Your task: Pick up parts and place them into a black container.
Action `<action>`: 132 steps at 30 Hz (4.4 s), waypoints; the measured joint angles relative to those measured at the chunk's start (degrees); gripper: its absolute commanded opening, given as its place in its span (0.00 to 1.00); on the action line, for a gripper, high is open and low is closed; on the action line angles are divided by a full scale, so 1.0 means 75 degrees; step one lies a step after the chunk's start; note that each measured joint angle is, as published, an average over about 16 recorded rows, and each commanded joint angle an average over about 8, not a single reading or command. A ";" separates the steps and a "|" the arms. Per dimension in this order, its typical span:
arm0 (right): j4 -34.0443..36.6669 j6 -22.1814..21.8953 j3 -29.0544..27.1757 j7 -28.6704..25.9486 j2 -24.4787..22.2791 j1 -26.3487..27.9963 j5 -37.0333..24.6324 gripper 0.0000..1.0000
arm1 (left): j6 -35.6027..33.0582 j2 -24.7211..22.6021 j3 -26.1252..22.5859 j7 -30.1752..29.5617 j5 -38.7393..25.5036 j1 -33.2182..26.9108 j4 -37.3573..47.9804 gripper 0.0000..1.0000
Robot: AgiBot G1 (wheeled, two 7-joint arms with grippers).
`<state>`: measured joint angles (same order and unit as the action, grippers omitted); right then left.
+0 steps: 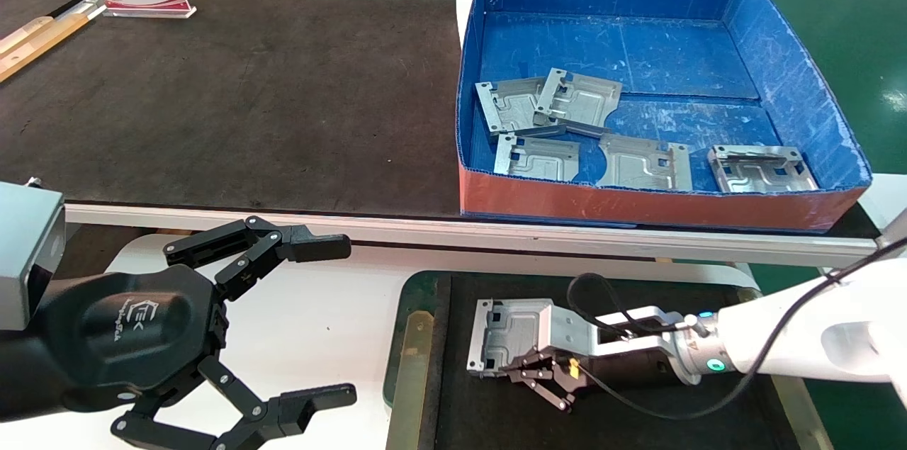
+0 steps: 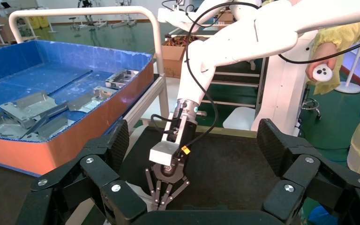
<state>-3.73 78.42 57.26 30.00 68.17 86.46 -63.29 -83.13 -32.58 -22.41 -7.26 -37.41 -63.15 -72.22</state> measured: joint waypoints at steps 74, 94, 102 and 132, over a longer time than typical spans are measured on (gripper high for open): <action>-0.0229 0.1526 -0.0283 0.0343 -0.0384 0.0893 0.0564 1.00 | 0.0001 0.0001 -0.0003 0.0001 0.0002 -0.0001 0.0000 1.00; -0.4454 0.1790 -0.0290 -0.1867 -0.2887 0.0984 0.3824 1.00 | 0.0003 0.0002 -0.0003 0.0002 0.0003 0.0000 0.0001 1.00; -0.4677 0.1776 -0.0345 -0.2035 -0.3066 0.0940 0.4061 1.00 | 0.0004 0.0002 -0.0003 0.0002 0.0003 0.0000 0.0002 1.00; -0.6692 0.1417 -0.2616 -0.3520 -0.3636 -0.0940 0.3492 1.00 | 0.0004 0.0003 -0.0005 0.0003 0.0004 -0.0001 0.0003 1.00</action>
<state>-53.93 89.05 37.64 3.61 40.89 79.40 -37.10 -83.10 -32.56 -22.45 -7.23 -37.38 -63.16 -72.20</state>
